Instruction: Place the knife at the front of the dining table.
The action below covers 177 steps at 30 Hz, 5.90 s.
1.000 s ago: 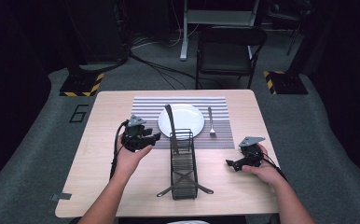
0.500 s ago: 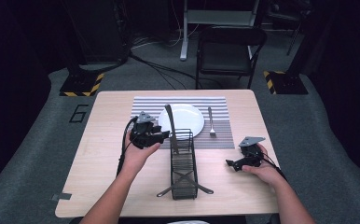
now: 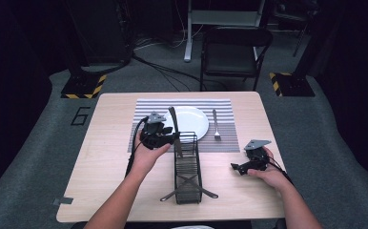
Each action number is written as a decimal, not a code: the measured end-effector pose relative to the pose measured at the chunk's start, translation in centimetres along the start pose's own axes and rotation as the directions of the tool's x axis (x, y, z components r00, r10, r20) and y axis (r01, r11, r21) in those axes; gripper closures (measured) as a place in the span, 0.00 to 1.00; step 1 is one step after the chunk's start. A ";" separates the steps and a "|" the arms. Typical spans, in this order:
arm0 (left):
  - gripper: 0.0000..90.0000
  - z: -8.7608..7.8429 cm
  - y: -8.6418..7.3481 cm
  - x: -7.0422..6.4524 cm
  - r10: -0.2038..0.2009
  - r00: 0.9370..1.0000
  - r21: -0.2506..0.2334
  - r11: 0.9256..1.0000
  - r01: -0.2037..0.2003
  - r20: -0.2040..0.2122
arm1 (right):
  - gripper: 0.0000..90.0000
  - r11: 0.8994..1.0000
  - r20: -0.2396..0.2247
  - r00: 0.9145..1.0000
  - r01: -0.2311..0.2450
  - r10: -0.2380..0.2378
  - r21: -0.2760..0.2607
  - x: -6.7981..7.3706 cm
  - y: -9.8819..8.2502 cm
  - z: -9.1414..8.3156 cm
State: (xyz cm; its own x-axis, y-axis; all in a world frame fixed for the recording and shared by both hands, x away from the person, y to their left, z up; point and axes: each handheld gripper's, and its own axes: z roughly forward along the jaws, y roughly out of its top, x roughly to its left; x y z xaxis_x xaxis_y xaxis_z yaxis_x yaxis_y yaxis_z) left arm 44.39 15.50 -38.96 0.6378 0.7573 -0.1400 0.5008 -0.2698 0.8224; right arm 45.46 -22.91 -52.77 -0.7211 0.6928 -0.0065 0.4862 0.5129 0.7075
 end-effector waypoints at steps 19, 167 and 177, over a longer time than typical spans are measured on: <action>0.80 1.5 0.2 0.0 0.024 0.999 -0.022 0.999 -0.023 0.025 | 0.00 1.000 0.000 1.000 0.000 0.000 0.000 0.0 0.0 0.0; 0.92 0.4 -0.9 10.4 -0.100 0.958 -0.148 0.987 0.061 -0.269 | 0.00 1.000 0.000 1.000 0.000 0.000 -0.001 0.0 0.0 0.0; 0.92 1.9 -1.4 10.7 -0.096 0.953 -0.152 0.987 0.054 -0.286 | 0.00 1.000 0.000 1.000 0.000 0.000 0.000 0.0 0.0 0.0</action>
State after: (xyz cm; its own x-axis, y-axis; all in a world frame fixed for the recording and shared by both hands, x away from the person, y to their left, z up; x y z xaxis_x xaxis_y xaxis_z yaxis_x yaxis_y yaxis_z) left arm 51.56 22.85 -42.66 0.3922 0.9183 -0.0549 0.4397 -0.1348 0.8880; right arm 45.46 -22.91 -52.78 -0.7212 0.6926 -0.0066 0.4860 0.5128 0.7077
